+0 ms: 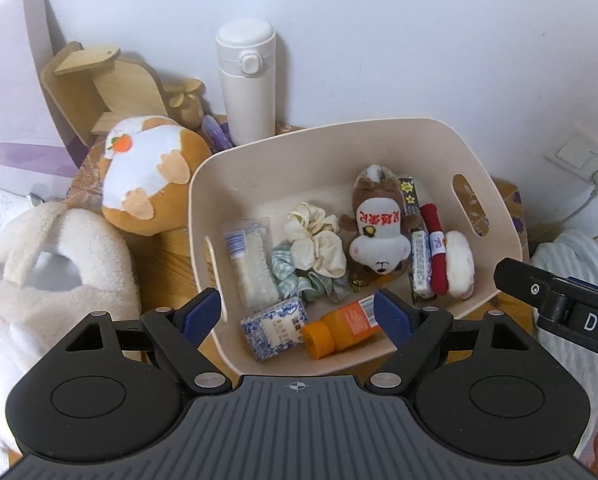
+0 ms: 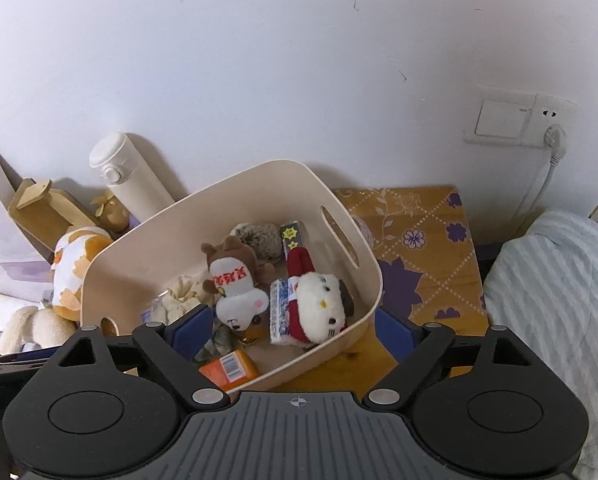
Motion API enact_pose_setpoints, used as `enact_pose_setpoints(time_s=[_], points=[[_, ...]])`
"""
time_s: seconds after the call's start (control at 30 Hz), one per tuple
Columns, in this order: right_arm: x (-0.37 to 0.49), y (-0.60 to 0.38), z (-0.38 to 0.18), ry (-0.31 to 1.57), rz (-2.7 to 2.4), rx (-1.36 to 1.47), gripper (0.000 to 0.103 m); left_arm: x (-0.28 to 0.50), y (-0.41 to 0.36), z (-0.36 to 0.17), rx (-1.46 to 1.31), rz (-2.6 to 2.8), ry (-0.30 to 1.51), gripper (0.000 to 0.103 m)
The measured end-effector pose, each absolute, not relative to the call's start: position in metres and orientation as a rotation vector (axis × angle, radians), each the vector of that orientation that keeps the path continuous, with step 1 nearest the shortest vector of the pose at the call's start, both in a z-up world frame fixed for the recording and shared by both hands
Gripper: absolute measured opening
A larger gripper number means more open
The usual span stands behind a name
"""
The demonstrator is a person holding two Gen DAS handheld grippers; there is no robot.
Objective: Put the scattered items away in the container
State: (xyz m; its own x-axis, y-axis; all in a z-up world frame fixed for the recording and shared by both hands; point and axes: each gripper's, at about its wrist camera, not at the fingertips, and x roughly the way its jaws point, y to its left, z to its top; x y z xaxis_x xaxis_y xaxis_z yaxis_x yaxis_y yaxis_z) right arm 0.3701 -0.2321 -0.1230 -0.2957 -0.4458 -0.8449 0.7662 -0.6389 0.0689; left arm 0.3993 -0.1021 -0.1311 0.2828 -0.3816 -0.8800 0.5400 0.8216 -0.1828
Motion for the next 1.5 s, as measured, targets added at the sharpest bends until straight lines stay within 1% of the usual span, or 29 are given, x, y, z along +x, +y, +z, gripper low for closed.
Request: enact_pose_setpoints(time_s=[0.17, 0.27, 0.37, 0.53, 0.77, 1.03, 1.13, 1.5], points=[[0.382, -0.219, -0.114, 0.458, -1.988, 1.128, 0.100, 0.382, -0.088, -0.122, 0.172, -0.613, 1.094, 0.089], [0.388, -0.210, -0.109, 0.442, -1.988, 1.131, 0.103, 0.370, -0.080, -0.116, 0.180, -0.617, 1.073, 0.091], [0.394, -0.201, -0.104, 0.432, -1.987, 1.136, 0.103, 0.361, -0.071, -0.109, 0.181, -0.627, 1.053, 0.092], [0.408, -0.189, -0.099, 0.471, -1.996, 1.115, 0.103, 0.345, -0.058, -0.099, 0.191, -0.651, 1.030, 0.093], [0.431, -0.169, -0.091, 0.455, -2.014, 1.128, 0.103, 0.323, -0.032, -0.085, 0.199, -0.702, 0.991, 0.095], [0.477, -0.138, -0.075, 0.453, -2.067, 1.079, 0.103, 0.293, 0.011, -0.068, 0.190, -0.748, 0.961, 0.095], [0.496, -0.125, -0.066, 0.493, -2.086, 1.028, 0.103, 0.280, 0.026, -0.063, 0.183, -0.763, 0.947, 0.095], [0.561, -0.070, -0.043, 0.425, -2.186, 0.952, 0.103, 0.234, 0.096, -0.049, 0.156, -0.810, 0.907, 0.095]])
